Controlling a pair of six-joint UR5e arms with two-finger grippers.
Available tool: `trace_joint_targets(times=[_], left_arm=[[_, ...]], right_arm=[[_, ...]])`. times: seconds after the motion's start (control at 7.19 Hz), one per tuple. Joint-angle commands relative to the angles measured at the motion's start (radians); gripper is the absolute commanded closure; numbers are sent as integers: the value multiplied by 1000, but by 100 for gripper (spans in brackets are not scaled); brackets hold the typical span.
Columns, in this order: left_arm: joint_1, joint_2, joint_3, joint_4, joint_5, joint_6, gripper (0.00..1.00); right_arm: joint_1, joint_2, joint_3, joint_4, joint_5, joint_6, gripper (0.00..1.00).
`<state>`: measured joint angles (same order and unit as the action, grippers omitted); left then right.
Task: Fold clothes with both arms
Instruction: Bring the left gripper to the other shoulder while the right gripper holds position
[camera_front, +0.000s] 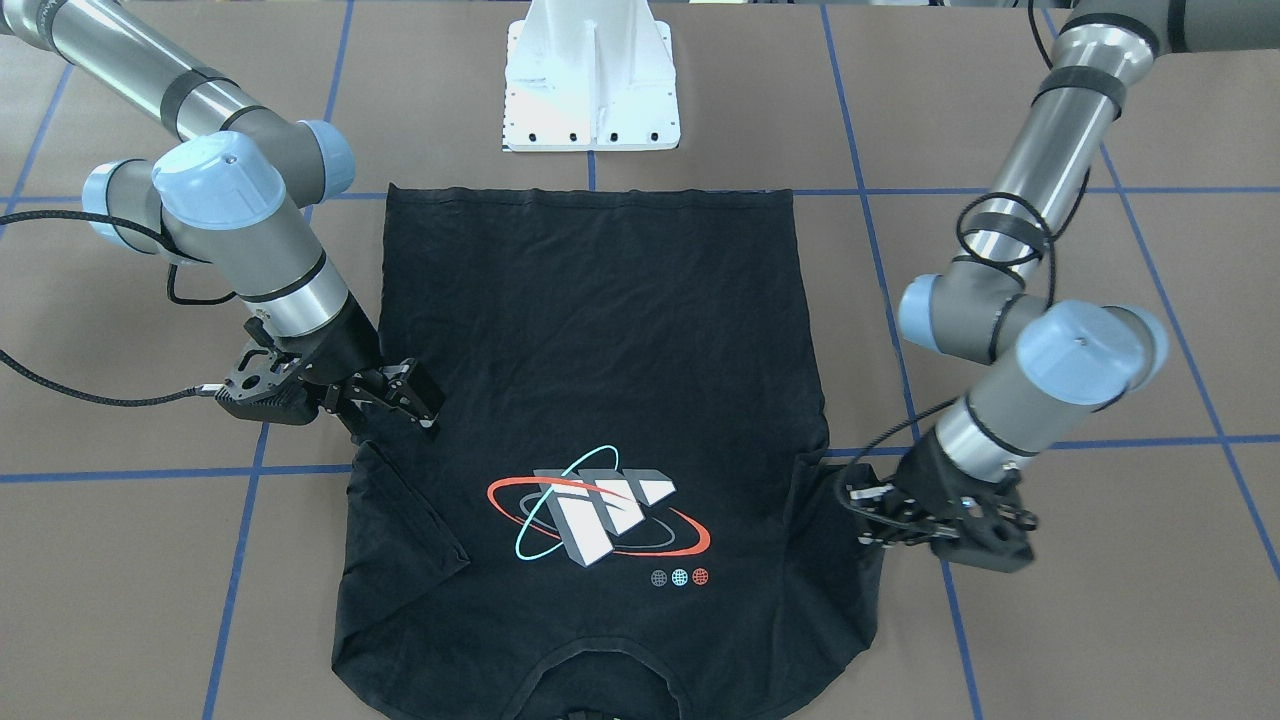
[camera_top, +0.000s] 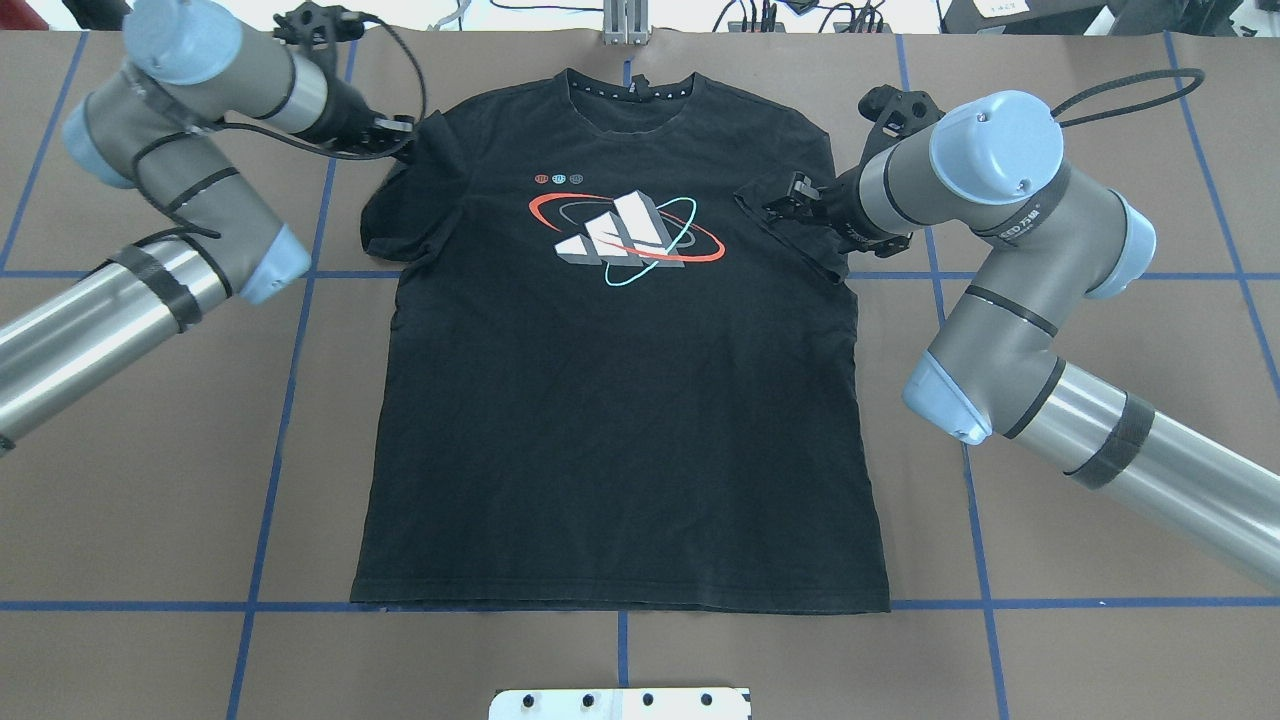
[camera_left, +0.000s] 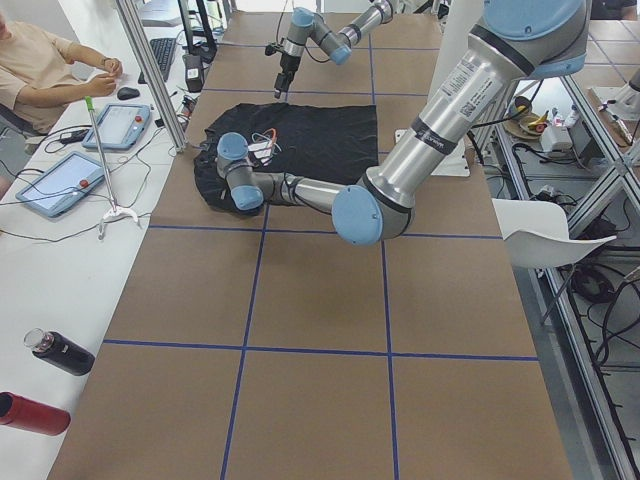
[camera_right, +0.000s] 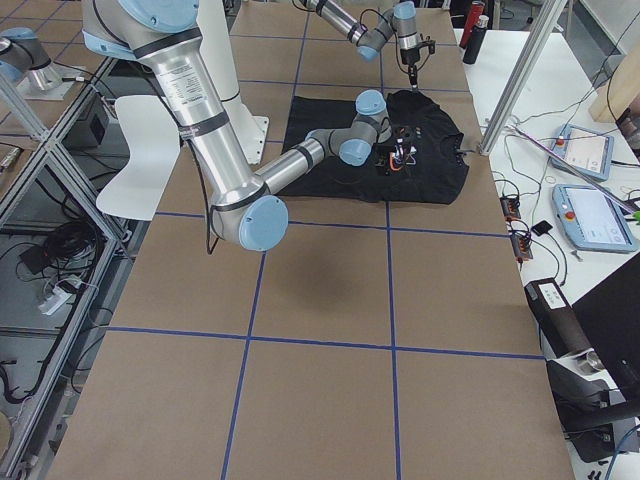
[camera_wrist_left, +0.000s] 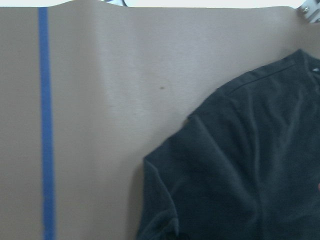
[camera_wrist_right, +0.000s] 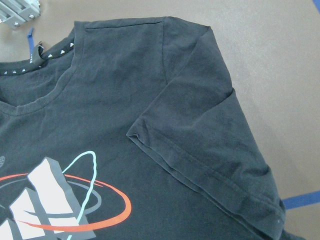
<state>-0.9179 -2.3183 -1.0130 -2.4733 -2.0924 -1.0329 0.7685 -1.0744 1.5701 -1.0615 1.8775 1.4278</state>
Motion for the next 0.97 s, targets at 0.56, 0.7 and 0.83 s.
trace_joint_targets(times=[0.56,0.7,0.83], left_arm=[[85,-138,70,93,158,-102,100],[91,-138,65,93,158,-104,30],[91,-136,36,96,153,-107,28]], right_arm=[[-5,4,-13,0,0,-1,0],[-5,2,-10,0,0,3,0],[-3,-1,7,-2,0,13,0]])
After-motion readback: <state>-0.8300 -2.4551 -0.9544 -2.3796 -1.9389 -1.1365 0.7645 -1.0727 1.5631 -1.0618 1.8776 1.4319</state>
